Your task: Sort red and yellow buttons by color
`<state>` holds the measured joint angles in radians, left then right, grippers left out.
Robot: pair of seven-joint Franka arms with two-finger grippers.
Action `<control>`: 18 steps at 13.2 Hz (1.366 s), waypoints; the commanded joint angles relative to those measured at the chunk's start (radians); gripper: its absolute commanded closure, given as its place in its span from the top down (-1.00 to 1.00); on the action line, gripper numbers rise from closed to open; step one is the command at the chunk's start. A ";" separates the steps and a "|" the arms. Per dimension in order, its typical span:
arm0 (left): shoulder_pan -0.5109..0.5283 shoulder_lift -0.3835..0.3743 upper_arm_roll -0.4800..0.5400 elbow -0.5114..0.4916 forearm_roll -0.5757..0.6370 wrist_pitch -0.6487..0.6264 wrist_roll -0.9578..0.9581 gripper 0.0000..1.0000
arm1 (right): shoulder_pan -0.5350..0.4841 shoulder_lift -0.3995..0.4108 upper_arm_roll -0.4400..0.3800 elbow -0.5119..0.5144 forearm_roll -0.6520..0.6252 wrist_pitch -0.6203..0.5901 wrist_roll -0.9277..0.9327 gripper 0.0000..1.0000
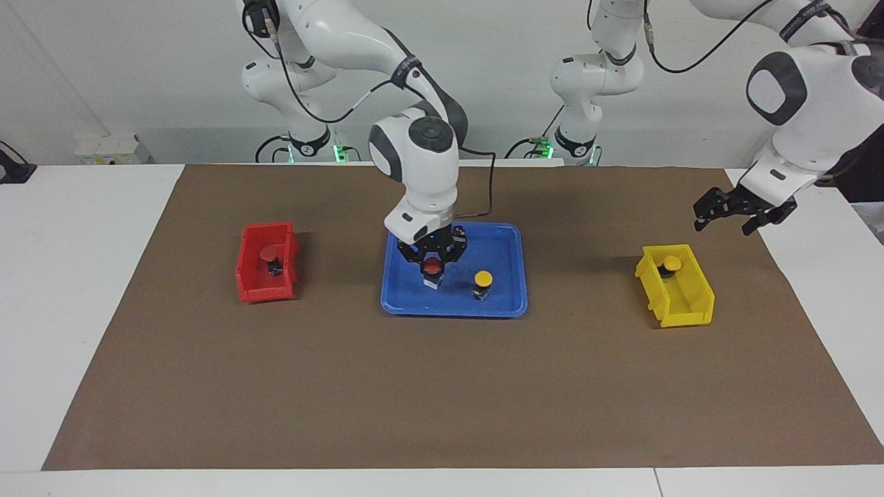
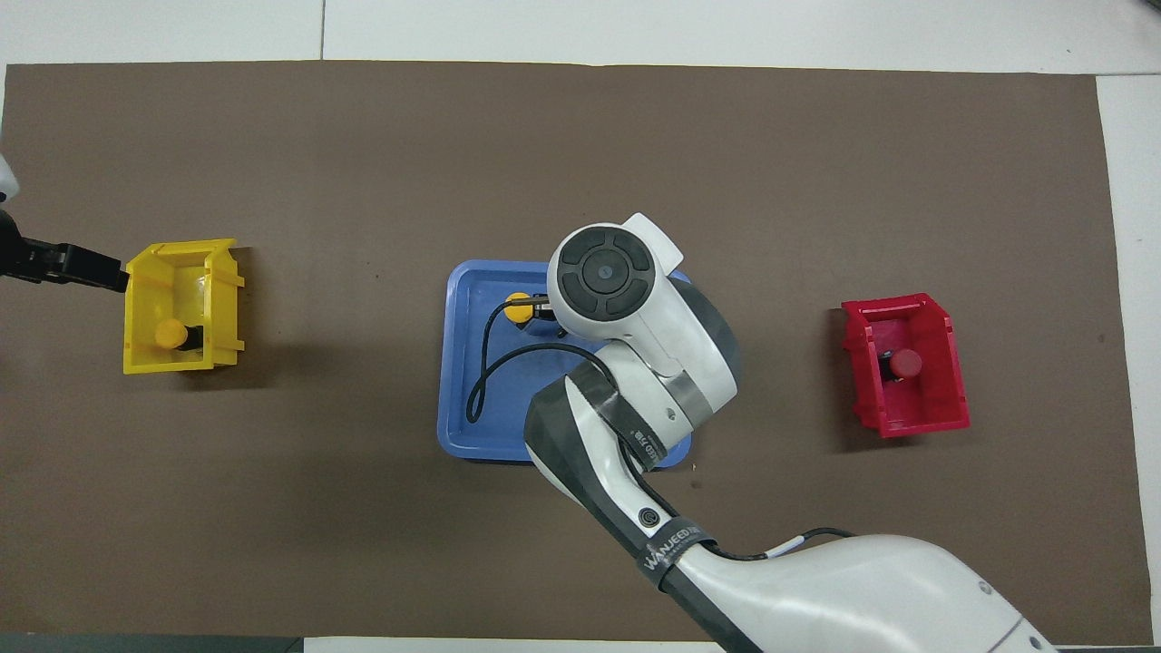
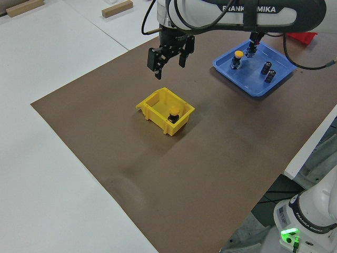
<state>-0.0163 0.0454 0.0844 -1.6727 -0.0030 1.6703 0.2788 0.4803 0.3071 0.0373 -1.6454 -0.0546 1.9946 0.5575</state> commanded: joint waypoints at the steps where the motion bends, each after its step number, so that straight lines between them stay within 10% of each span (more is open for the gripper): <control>1: -0.007 -0.015 -0.006 0.039 0.029 -0.060 -0.018 1.00 | -0.173 -0.182 0.012 -0.094 0.060 -0.147 -0.231 -0.49; 8: -0.385 0.025 -0.018 -0.082 -0.012 0.244 -0.632 1.00 | -0.506 -0.362 0.010 -0.387 0.062 -0.030 -0.744 -0.49; 18: -0.675 0.321 -0.018 -0.038 -0.012 0.445 -0.929 1.00 | -0.569 -0.370 0.007 -0.631 0.119 0.277 -0.853 -0.49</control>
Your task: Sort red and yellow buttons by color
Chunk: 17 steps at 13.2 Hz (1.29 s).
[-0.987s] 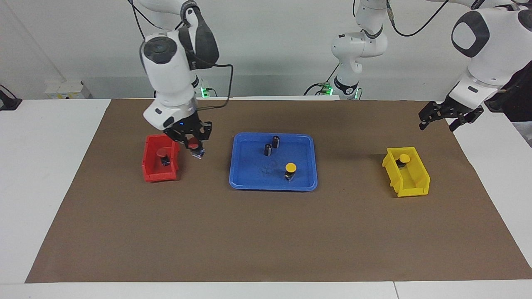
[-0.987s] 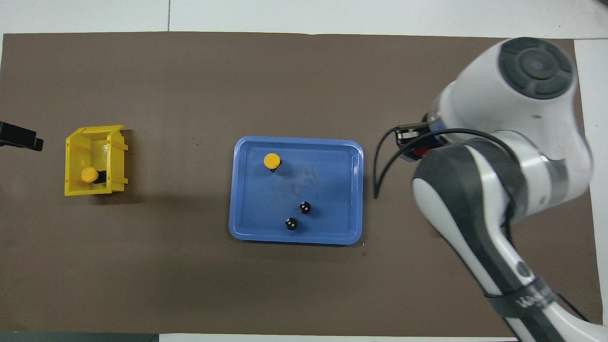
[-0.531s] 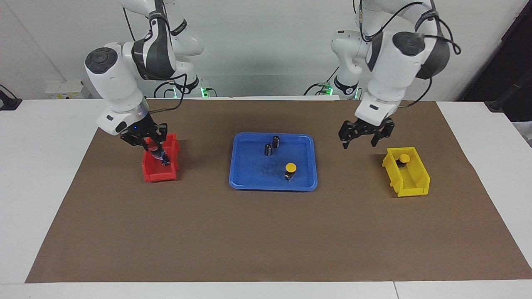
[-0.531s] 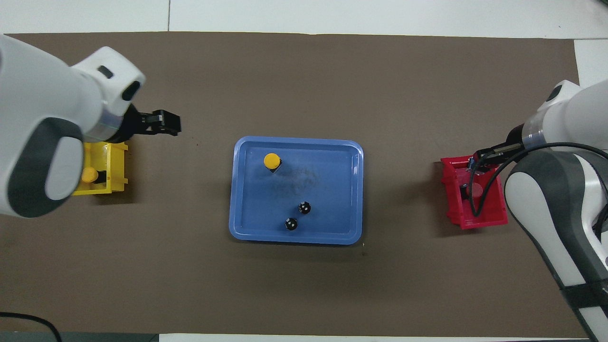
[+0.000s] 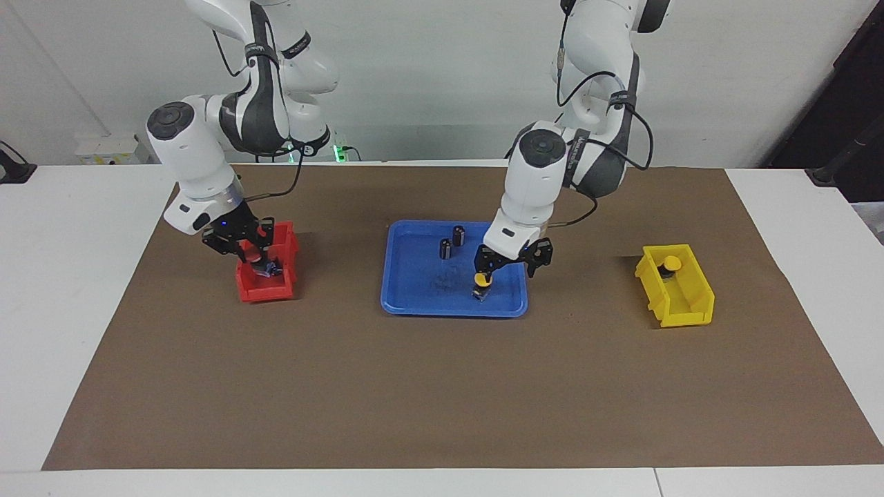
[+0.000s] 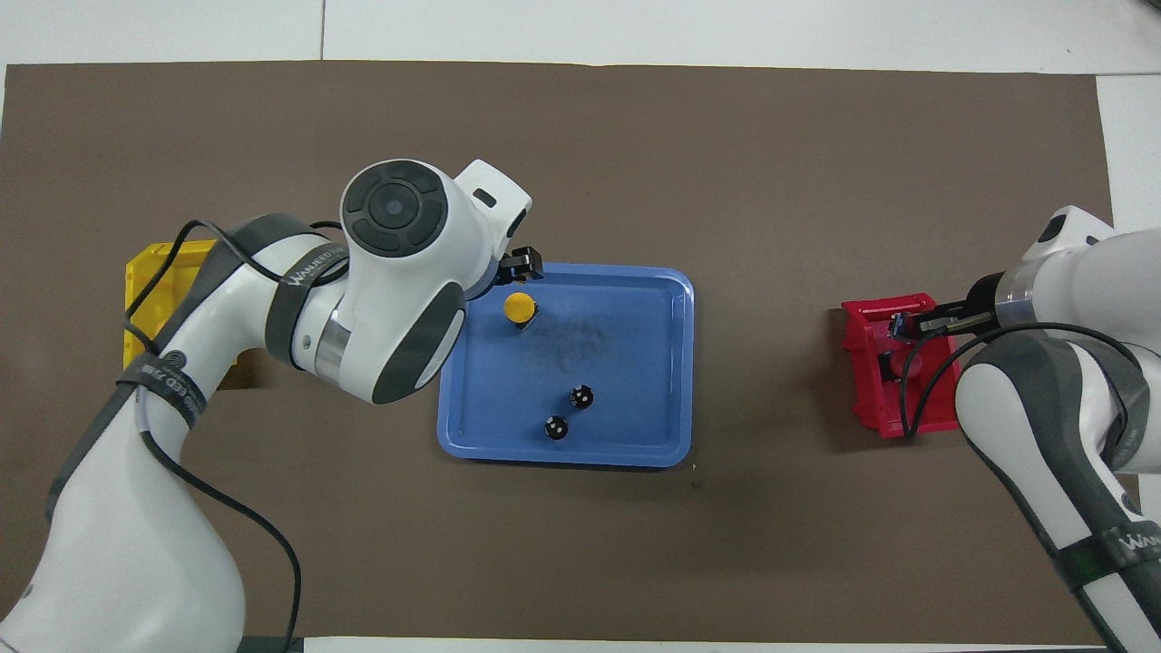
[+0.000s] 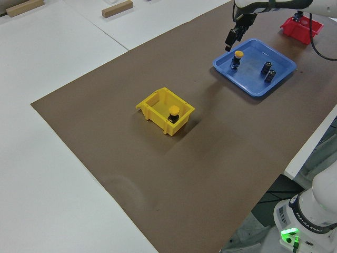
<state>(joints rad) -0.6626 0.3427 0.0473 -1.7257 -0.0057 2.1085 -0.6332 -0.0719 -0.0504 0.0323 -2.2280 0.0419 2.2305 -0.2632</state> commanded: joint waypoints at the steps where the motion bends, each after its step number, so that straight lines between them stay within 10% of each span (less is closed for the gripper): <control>1: -0.029 0.032 0.016 0.012 -0.010 0.019 -0.017 1.00 | -0.014 -0.012 0.012 -0.067 0.023 0.075 -0.047 -0.49; 4: -0.042 0.035 0.016 -0.006 -0.011 0.025 -0.014 0.91 | -0.019 0.009 0.012 -0.105 0.023 0.145 -0.086 -0.49; 8: -0.034 0.033 0.014 -0.025 -0.048 0.042 0.001 0.25 | -0.016 0.015 0.011 -0.148 0.023 0.225 -0.097 -0.38; 12: -0.040 0.032 0.014 -0.031 -0.080 0.050 0.001 -0.86 | -0.009 0.012 0.011 -0.170 0.023 0.252 -0.094 0.00; 17: 0.068 -0.016 0.031 0.093 -0.106 -0.130 0.024 -0.97 | -0.016 0.041 0.011 -0.006 0.021 0.038 -0.110 0.42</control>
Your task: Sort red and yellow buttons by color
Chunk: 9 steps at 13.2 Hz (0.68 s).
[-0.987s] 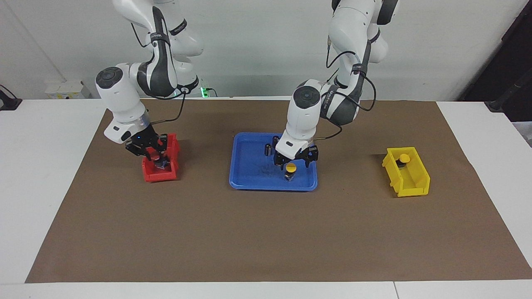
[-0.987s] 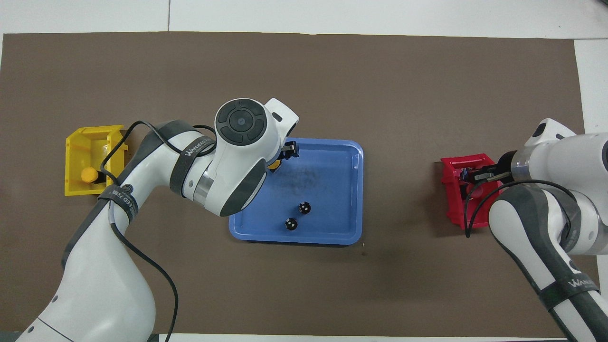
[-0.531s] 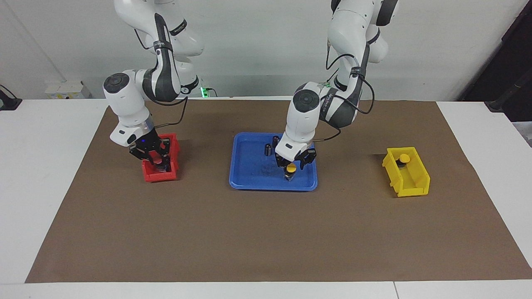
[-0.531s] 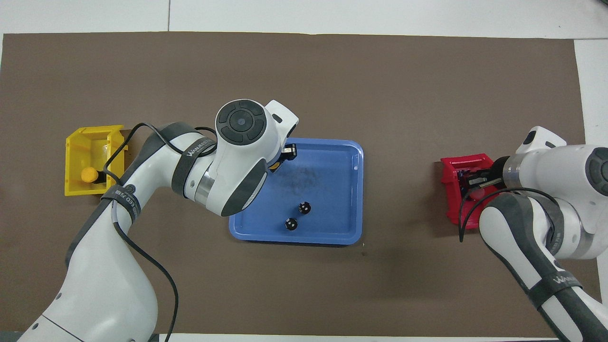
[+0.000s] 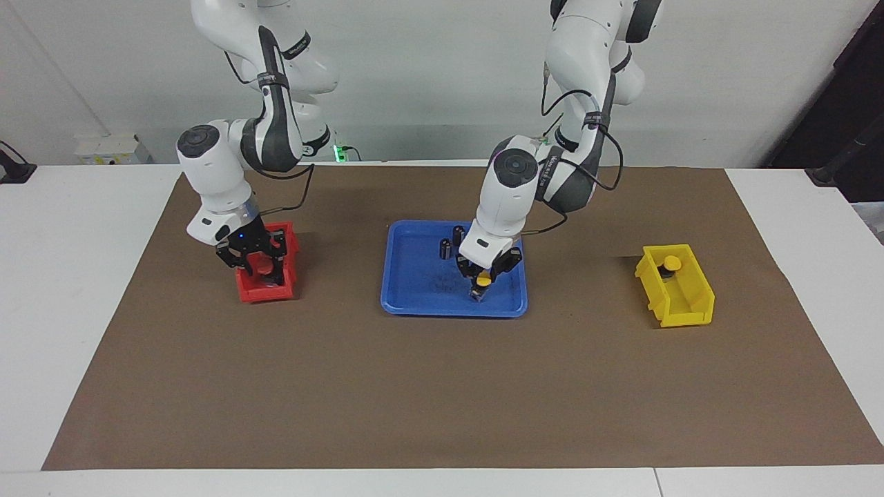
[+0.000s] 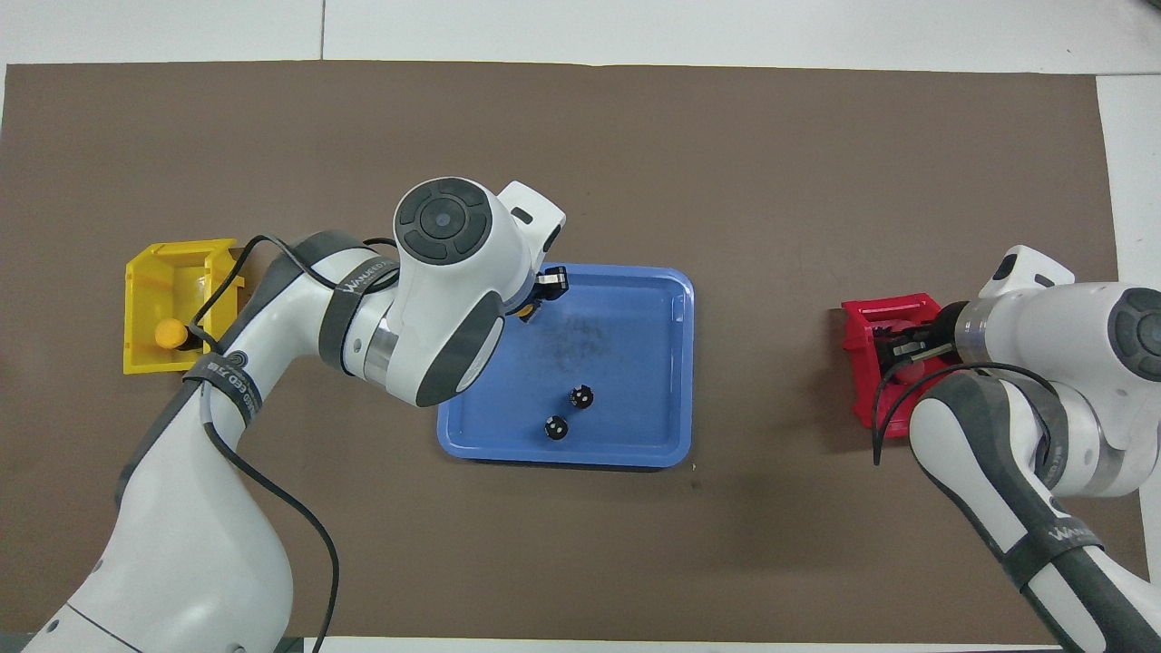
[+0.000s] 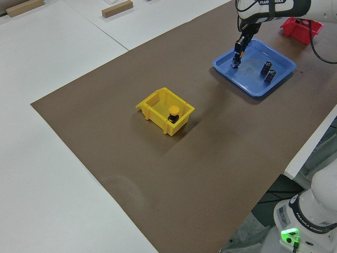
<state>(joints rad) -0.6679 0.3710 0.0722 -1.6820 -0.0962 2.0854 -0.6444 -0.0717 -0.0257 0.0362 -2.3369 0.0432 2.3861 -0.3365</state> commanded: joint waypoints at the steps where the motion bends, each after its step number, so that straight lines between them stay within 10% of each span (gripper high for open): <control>1: 0.146 -0.050 0.008 0.088 -0.014 -0.183 0.117 -0.97 | -0.014 0.018 0.007 0.154 0.020 -0.184 -0.033 0.44; 5: 0.433 -0.081 0.006 0.176 0.033 -0.398 0.515 -0.97 | -0.011 -0.011 0.007 0.367 0.020 -0.456 -0.024 0.93; 9: 0.580 -0.108 0.006 0.115 0.138 -0.352 0.955 -0.97 | -0.017 -0.034 0.002 0.552 0.004 -0.716 0.040 0.99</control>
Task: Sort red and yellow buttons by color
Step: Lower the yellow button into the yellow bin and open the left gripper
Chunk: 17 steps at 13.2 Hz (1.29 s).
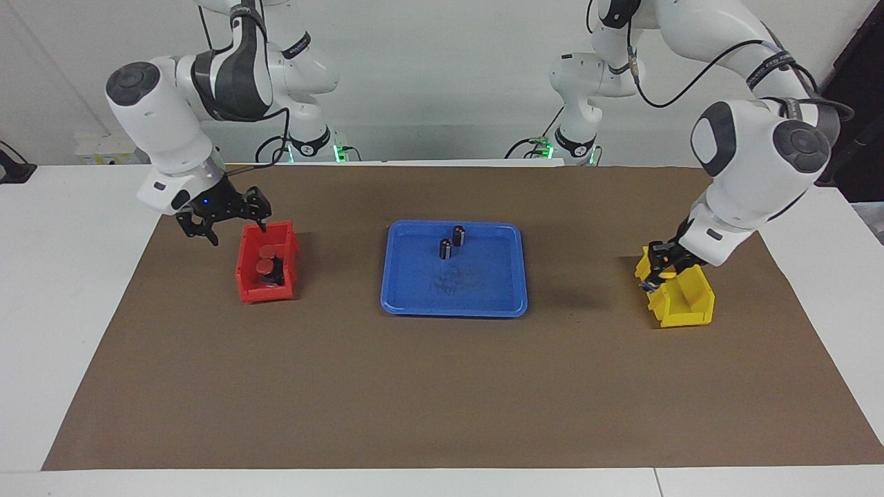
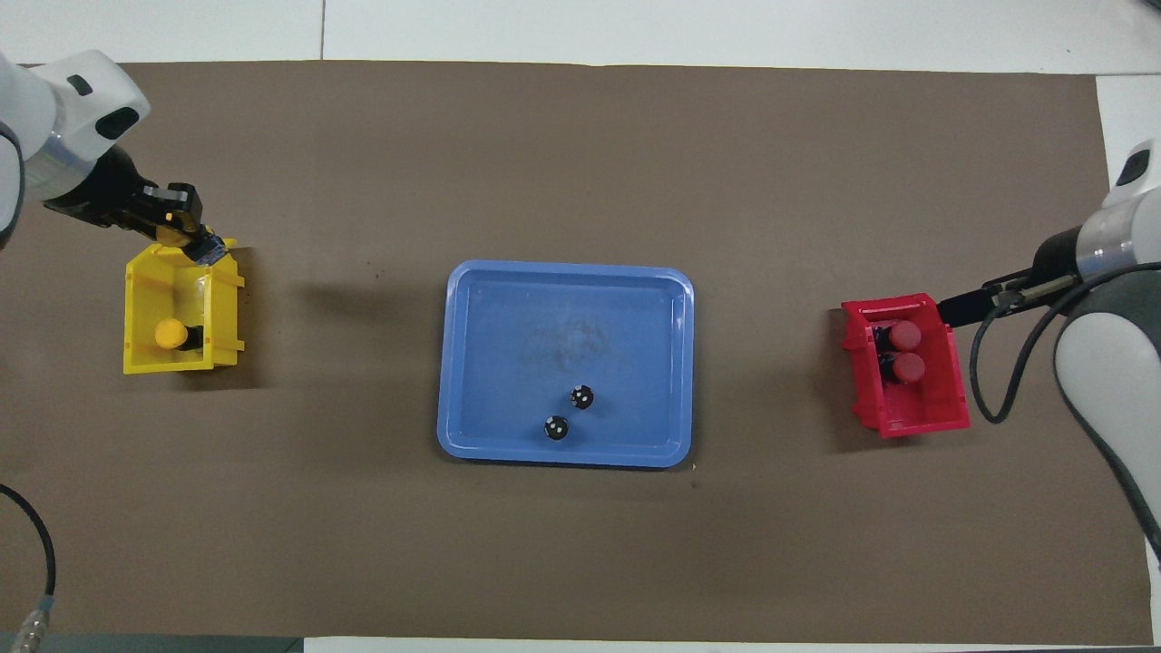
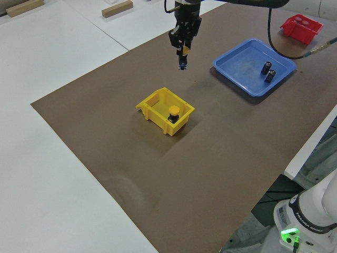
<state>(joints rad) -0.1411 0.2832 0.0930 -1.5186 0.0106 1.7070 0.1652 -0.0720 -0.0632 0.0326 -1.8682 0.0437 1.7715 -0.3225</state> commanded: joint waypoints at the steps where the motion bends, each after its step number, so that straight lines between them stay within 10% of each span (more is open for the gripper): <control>1: 0.073 -0.035 -0.015 -0.092 0.031 0.066 0.187 -0.97 | -0.018 0.011 0.004 0.128 -0.004 -0.156 0.040 0.99; 14: 0.123 -0.052 -0.015 -0.388 0.032 0.448 0.231 -0.97 | -0.051 0.019 0.001 0.187 -0.064 -0.179 0.092 0.99; 17: 0.123 -0.056 -0.015 -0.434 0.032 0.499 0.231 -0.69 | -0.051 0.019 0.001 0.187 -0.065 -0.178 0.092 0.99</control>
<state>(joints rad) -0.0320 0.2608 0.0884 -1.8990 0.0173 2.1651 0.3874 -0.1129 -0.0538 0.0235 -1.6948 -0.0074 1.5935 -0.2451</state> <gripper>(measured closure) 0.590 0.004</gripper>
